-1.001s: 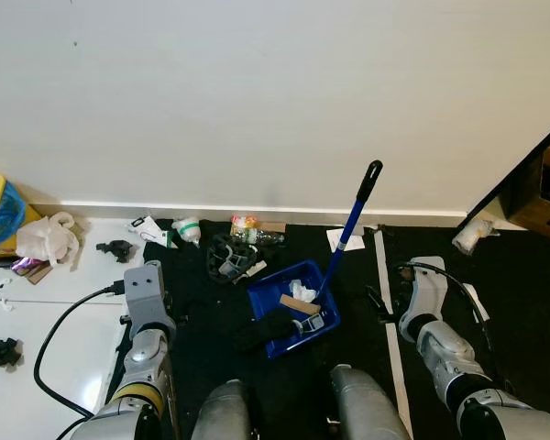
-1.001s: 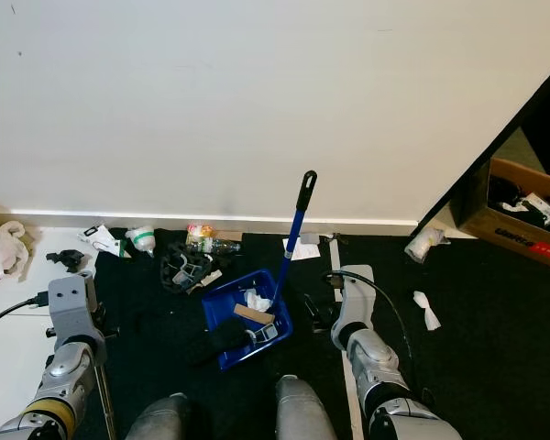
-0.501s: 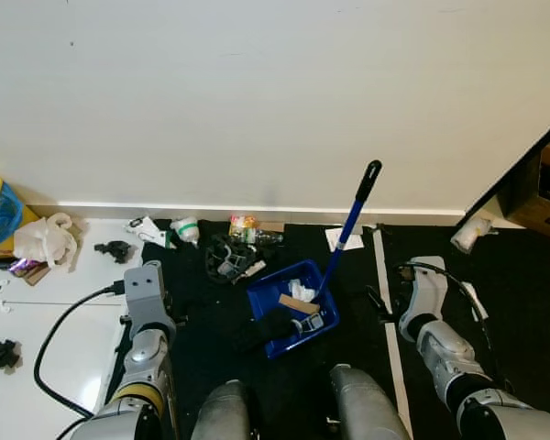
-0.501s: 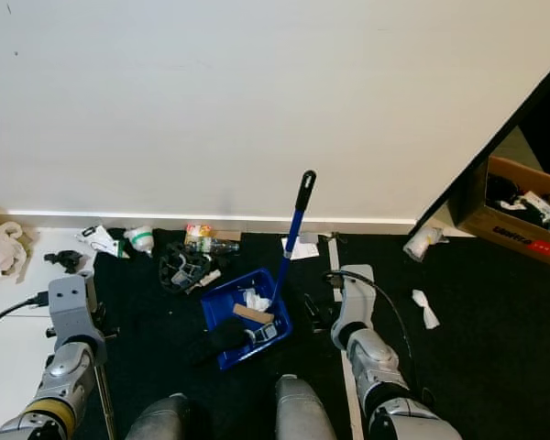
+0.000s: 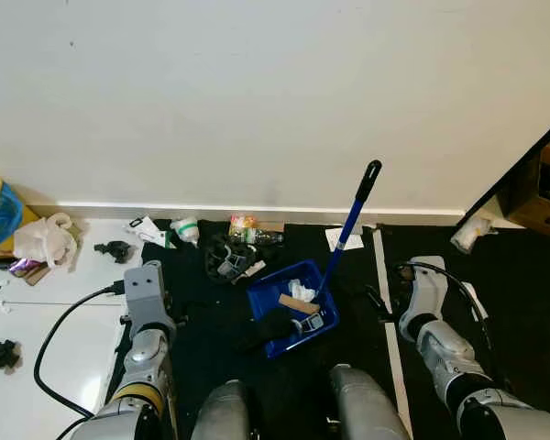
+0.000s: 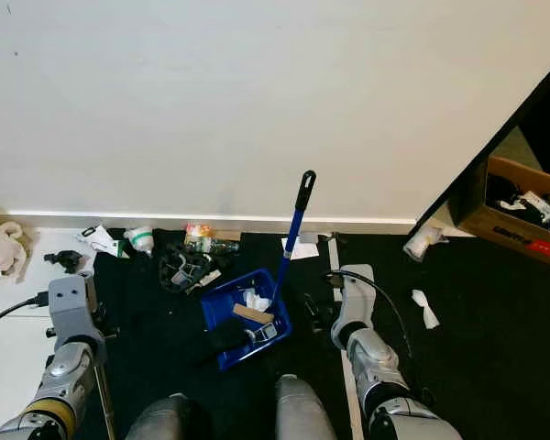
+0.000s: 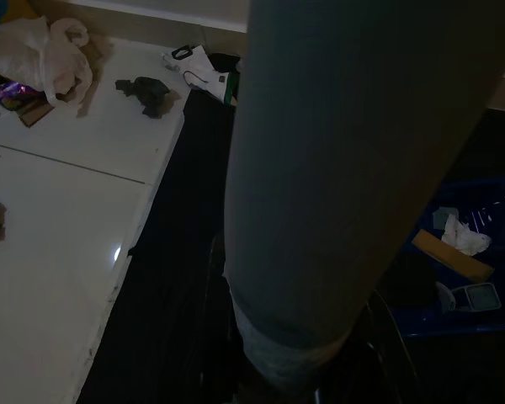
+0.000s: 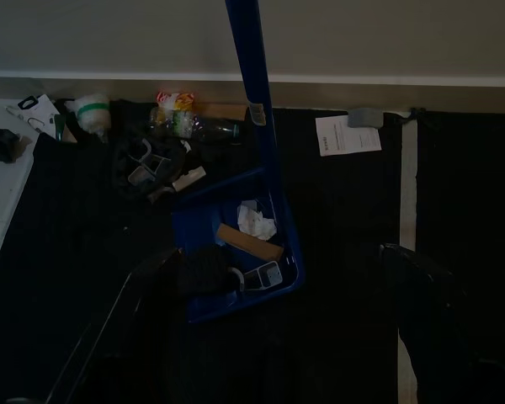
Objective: Sweep floor
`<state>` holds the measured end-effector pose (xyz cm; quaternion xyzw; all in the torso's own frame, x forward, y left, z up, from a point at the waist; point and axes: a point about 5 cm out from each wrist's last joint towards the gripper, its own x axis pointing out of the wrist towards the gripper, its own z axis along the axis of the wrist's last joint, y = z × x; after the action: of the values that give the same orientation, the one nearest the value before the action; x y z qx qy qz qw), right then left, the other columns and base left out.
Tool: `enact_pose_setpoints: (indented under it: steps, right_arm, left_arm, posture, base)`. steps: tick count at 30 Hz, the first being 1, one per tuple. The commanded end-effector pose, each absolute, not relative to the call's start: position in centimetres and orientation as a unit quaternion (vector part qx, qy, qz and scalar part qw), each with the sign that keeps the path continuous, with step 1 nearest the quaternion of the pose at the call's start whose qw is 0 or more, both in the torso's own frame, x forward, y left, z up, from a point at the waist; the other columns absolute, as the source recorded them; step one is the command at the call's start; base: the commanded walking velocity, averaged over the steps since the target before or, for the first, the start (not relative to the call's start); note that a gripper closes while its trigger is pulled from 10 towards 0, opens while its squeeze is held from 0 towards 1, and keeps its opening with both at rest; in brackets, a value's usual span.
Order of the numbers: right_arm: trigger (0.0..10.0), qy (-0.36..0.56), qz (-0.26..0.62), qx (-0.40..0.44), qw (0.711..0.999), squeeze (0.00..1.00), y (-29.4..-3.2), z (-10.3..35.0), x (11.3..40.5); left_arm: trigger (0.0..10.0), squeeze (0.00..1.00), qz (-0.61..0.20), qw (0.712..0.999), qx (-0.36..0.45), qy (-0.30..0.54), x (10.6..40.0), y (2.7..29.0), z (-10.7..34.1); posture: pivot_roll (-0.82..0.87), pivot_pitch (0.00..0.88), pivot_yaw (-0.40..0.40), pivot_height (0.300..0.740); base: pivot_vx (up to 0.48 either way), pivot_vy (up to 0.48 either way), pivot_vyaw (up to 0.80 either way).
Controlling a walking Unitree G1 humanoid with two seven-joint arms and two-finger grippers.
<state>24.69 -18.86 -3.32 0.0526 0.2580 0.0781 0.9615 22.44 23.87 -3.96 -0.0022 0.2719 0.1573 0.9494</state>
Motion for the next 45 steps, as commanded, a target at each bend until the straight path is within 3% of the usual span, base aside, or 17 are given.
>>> enact_pose_setpoints:
  steps: [1,45]
  right_arm:
    - [10.0,0.262,0.069,0.058,0.961,0.00,-19.10,-3.40,24.61]
    - [10.0,0.266,0.070,0.061,0.960,0.00,-19.04,-3.60,24.37]
  left_arm:
    - [10.0,0.00,0.159,0.942,-0.033,0.295,21.61,23.01,-4.91]
    - [10.0,0.00,0.155,0.942,-0.028,0.297,21.44,23.06,-5.00]
  posture:
    - [0.01,0.094,-0.043,0.740]
    - [0.01,0.071,-0.040,0.740]
  base:
    - [0.000,0.000,0.00]
    - [0.000,0.000,0.00]
